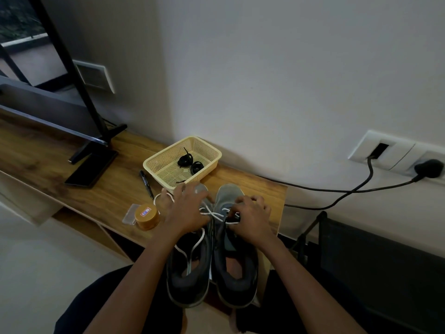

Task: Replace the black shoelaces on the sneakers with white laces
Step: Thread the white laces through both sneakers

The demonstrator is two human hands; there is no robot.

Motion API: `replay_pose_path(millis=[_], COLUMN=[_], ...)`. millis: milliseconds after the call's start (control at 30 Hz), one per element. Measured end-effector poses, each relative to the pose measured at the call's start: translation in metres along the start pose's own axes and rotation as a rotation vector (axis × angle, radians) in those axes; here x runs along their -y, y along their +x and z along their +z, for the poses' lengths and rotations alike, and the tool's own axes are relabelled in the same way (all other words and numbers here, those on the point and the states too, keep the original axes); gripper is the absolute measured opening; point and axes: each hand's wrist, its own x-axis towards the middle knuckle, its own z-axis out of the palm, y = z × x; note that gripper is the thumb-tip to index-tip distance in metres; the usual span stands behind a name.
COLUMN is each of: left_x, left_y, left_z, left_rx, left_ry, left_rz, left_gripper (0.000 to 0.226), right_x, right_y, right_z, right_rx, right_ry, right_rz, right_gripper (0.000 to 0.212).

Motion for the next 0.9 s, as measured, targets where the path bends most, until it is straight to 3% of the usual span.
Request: replay_pose_path(millis=[167, 433, 667, 900], left_x=[-0.002, 0.009, -0.01, -0.003], left_y=[0.003, 0.006, -0.003, 0.003], left_z=[0.014, -0.007, -0.003, 0.0], left_rx=[0.038, -0.053, 0.057, 0.088], left_ry=[0.014, 0.016, 0.079, 0.068], left_rz=[0.07, -0.155, 0.077, 0.073], left_gripper=[0.018, 0.012, 0.022, 0.008], right_x=[0.001, 0.0, -0.001, -0.009], right_y=[-0.001, -0.001, 0.0, -0.002], right_z=[-0.001, 0.0, -0.001, -0.001], right_rx=[0.009, 0.005, 0.022, -0.01], right_ry=[0.005, 0.01, 0.058, 0.182], right_rz=[0.0, 0.009, 0.02, 0.069], right_gripper=[0.029, 0.025, 0.024, 0.025])
